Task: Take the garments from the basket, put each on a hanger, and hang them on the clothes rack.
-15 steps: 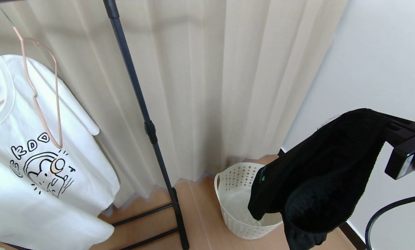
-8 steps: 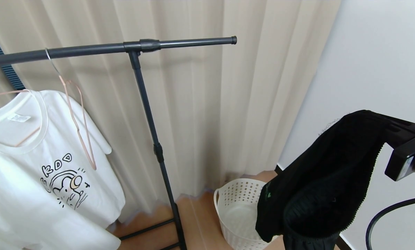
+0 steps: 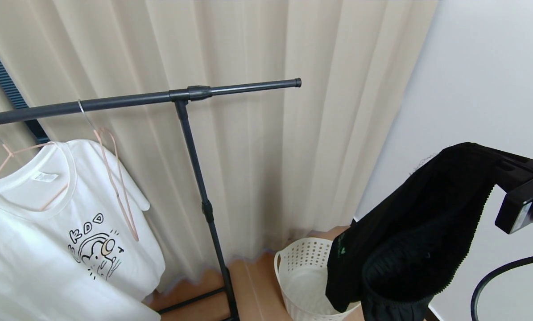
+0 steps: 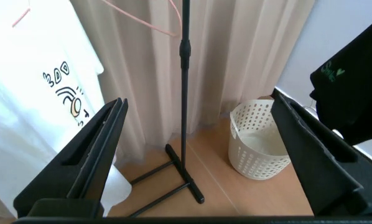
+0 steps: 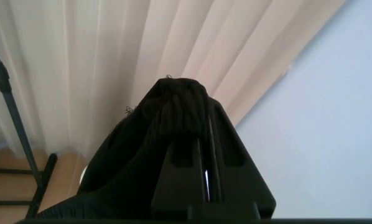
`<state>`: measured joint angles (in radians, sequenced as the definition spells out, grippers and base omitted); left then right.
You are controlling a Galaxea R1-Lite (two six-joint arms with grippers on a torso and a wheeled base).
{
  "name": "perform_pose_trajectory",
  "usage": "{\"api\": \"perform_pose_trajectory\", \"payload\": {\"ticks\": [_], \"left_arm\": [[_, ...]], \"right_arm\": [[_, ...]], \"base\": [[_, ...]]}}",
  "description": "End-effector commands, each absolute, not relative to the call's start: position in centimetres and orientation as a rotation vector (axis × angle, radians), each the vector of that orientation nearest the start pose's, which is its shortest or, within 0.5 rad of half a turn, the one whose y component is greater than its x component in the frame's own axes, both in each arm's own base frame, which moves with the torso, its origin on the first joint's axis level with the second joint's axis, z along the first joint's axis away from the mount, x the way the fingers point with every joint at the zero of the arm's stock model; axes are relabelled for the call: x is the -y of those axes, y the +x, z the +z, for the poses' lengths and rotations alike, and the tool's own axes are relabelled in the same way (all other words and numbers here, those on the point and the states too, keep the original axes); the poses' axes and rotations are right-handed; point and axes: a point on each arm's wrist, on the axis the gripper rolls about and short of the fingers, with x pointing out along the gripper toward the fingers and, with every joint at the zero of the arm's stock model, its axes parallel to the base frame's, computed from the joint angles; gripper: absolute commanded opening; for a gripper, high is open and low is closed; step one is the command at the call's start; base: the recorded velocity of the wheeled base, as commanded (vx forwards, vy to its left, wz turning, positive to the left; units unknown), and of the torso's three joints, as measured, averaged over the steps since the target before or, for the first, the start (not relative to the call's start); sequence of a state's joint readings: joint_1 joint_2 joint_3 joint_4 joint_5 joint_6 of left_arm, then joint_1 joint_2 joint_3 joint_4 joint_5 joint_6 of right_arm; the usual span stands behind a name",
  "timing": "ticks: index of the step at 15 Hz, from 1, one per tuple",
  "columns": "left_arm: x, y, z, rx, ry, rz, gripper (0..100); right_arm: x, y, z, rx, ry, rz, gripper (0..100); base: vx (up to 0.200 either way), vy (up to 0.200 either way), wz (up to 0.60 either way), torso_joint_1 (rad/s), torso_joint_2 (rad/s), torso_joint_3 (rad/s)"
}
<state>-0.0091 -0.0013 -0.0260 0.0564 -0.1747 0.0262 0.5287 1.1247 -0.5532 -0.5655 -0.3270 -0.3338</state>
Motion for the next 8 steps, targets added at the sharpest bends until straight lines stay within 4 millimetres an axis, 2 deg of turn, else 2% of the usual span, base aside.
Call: {"api": "perform_pose_trajectory", "payload": {"ticks": [1,7,8], "left_arm": [[0.37,-2.53,7.69,-0.028,0.023,-0.184,100],[0.37,-2.53,7.69,-0.028,0.023,-0.184,100],[0.37,-2.53,7.69,-0.028,0.025,-0.184,100]], "right_arm": [[-7.41,14.1,23.92,0.031,-0.333,0.201,0],[-7.32,13.89,23.59,0.03,-0.336,0.214,0],[-7.3,13.85,23.57,0.031,-0.336,0.215,0]], "base": [[0.0,0.0,0.0,0.173,-0.38,-0.203],[0.0,0.0,0.0,0.163,-0.36,-0.074],[0.0,0.0,0.0,0.051,-0.09,0.017]]}}
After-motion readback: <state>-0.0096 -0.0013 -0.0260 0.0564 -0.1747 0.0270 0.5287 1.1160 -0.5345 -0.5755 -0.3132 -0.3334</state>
